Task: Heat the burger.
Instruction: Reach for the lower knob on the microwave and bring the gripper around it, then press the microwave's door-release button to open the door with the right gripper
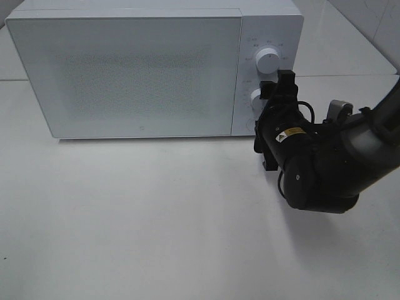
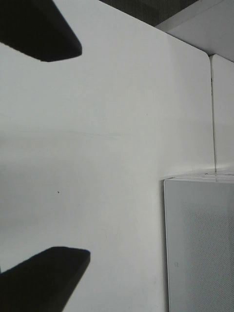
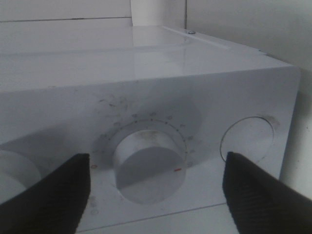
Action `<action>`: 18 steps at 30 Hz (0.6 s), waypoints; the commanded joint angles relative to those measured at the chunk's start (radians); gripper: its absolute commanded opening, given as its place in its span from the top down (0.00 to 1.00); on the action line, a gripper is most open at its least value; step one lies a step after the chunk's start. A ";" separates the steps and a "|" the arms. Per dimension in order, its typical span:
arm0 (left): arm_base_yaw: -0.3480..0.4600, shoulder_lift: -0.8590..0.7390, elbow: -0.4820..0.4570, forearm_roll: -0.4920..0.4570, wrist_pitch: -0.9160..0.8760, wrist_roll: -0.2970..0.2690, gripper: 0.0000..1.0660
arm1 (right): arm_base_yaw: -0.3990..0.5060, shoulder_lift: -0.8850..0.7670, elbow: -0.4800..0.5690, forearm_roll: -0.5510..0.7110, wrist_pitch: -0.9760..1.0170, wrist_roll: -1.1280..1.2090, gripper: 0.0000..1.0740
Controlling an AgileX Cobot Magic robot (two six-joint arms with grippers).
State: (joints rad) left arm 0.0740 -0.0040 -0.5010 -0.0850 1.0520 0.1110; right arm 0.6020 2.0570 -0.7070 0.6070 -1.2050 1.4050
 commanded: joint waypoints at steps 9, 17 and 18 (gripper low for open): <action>0.005 -0.026 0.002 -0.002 -0.013 0.001 0.08 | -0.005 -0.167 0.179 -0.132 -0.013 -0.129 0.30; 0.005 -0.026 0.002 -0.002 -0.013 0.001 0.08 | -0.092 -0.382 0.215 -0.308 0.396 -0.465 0.30; 0.005 -0.026 0.002 -0.002 -0.013 0.001 0.08 | -0.092 -0.382 0.215 -0.308 0.396 -0.465 0.30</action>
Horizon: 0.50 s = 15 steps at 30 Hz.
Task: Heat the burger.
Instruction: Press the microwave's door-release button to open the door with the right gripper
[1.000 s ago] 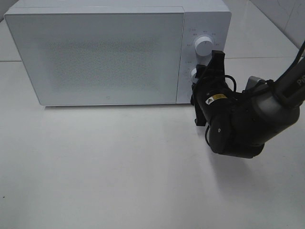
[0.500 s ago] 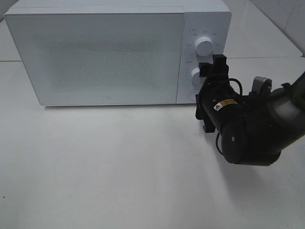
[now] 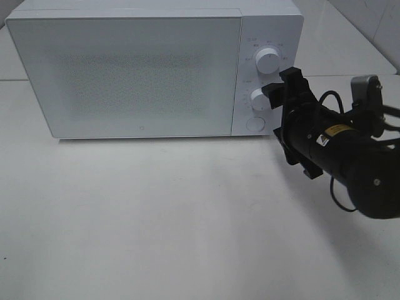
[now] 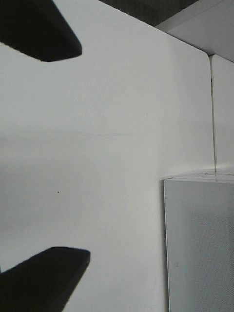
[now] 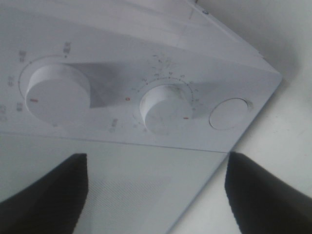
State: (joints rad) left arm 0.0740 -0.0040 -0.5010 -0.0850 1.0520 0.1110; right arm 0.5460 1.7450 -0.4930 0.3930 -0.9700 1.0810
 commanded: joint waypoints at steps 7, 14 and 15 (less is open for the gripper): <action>0.005 -0.026 0.002 -0.002 -0.013 0.001 0.08 | -0.151 -0.207 -0.021 -0.338 0.587 -0.342 0.30; 0.005 -0.026 0.002 -0.002 -0.013 0.001 0.08 | -0.173 -0.280 -0.142 -0.496 1.081 -0.628 0.30; 0.005 -0.026 0.002 -0.002 -0.013 0.001 0.08 | -0.173 -0.295 -0.171 -0.498 1.187 -0.727 0.30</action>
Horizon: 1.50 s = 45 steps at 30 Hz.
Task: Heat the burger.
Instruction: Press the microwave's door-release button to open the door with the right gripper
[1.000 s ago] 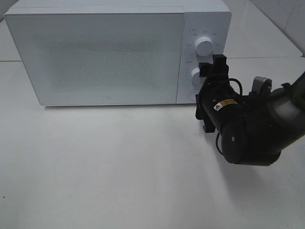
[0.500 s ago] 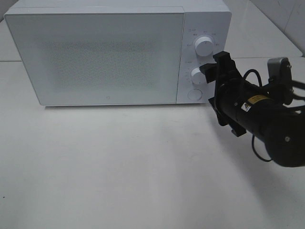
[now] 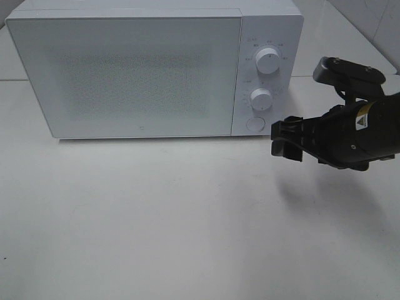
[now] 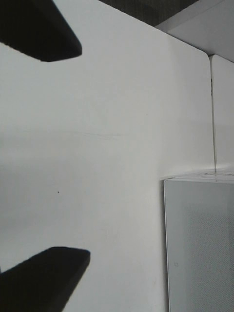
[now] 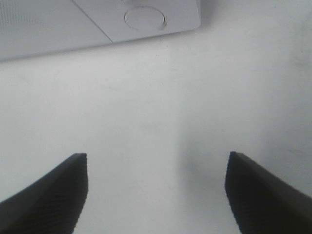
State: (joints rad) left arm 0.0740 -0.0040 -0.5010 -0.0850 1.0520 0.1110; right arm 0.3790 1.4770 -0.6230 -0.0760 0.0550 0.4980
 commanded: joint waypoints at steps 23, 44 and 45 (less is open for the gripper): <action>0.005 -0.026 0.002 -0.002 -0.013 0.001 0.08 | -0.004 -0.597 -0.089 -0.018 0.805 -0.408 0.30; 0.005 -0.026 0.002 -0.002 -0.013 0.001 0.08 | -0.141 -1.248 0.056 -0.019 0.998 -0.419 0.30; 0.005 -0.026 0.002 -0.002 -0.013 0.001 0.08 | -0.161 -1.270 0.071 -0.019 0.998 -0.419 0.30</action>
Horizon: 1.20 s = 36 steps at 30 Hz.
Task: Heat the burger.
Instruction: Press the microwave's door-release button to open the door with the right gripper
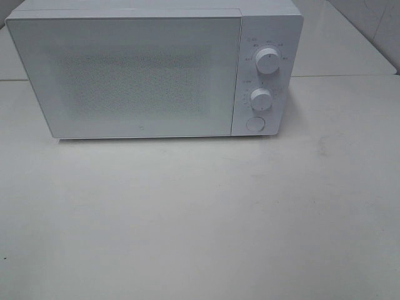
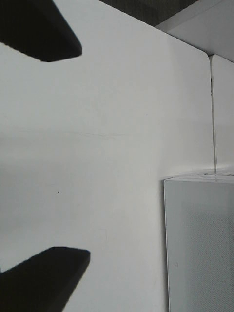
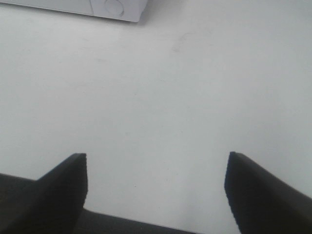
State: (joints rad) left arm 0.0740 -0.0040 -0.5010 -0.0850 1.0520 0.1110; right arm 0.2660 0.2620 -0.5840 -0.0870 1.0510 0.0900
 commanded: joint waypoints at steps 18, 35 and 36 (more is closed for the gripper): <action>0.005 -0.025 0.002 -0.002 -0.013 0.001 0.08 | -0.161 -0.293 0.077 -0.010 -0.014 -0.018 0.30; 0.005 -0.020 0.002 -0.001 -0.013 0.001 0.08 | -0.161 -0.113 0.042 -0.007 -0.316 -0.015 0.30; 0.005 -0.020 0.002 -0.001 -0.013 0.001 0.08 | -0.161 -0.113 0.042 -0.007 -0.316 -0.015 0.30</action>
State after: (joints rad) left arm 0.0740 -0.0040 -0.5010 -0.0850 1.0530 0.1110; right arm 0.1130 0.1250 -0.5320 -0.0870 0.7900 0.0800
